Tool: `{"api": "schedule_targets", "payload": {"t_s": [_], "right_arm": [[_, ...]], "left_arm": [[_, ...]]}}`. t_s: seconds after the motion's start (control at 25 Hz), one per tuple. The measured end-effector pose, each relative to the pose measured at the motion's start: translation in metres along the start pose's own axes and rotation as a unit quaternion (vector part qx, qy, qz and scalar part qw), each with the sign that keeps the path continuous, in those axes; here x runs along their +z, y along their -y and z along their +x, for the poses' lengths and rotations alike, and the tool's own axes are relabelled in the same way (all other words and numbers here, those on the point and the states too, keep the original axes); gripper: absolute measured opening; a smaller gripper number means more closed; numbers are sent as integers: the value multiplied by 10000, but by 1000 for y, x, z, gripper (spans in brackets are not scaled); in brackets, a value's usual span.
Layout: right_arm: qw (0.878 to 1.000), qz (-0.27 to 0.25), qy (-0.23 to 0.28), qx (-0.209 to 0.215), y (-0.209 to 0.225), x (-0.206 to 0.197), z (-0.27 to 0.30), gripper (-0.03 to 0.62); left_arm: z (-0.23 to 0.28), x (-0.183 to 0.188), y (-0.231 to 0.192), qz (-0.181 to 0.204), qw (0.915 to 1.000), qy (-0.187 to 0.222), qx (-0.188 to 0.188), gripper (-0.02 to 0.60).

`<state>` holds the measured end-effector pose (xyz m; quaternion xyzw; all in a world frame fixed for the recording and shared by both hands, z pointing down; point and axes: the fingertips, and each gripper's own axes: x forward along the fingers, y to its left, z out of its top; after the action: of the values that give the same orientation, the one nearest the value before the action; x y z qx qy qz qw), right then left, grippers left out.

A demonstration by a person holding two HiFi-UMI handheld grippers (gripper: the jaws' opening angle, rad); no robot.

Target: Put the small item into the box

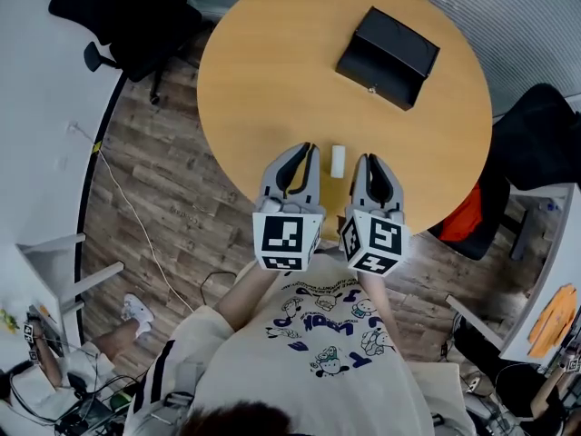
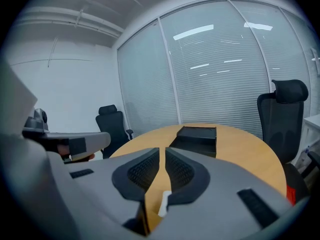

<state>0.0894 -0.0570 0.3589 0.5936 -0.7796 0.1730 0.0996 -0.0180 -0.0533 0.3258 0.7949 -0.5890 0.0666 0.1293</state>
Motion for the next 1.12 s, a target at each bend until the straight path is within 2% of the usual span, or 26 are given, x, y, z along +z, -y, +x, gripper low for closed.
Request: {"api": "schedule_targets", "payload": {"t_s": [0.56,0.92,1.12], "right_arm": [[9974,30,-717,-10,7,-28,56,48],[9915,99,-1298,-18,13,-65,69,50],[9879,139,-1544,-8,17,-83,80,101]], "left_arm": [[55,-27,-16,-85,9977,-618,-257,32],[75,-58,-20,-221,9931,-1105,-319,32],[87,-73,-28,-252,9910,-1278,-301,32]]}}
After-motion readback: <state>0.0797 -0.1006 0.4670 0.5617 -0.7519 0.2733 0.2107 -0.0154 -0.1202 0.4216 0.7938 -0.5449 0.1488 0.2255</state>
